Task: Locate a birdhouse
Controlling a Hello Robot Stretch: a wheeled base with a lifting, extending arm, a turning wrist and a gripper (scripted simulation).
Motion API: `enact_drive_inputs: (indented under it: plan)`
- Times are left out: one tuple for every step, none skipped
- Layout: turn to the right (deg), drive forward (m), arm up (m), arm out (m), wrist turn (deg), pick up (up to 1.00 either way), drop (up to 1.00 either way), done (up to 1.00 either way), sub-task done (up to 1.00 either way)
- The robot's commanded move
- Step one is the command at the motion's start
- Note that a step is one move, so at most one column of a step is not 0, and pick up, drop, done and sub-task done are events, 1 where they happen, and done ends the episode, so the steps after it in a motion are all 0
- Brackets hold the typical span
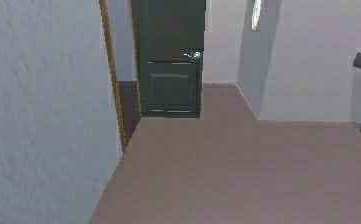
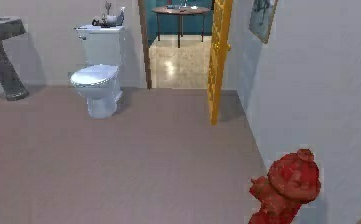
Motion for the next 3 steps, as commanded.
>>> enact_drive_inputs:
  plan:
    - [21.0, 0.0, 0.0, 0.0, 0.0, 0.0, 0.0, 0.0, 0.0]
    - [0.0, 0.05, 0.0, 0.0, 0.0, 0.0, 0.0, 0.0, 0.0]
    - [-27.0, 0.0, 0.0, 0.0, 0.0, 0.0, 0.0, 0.0, 0.0]
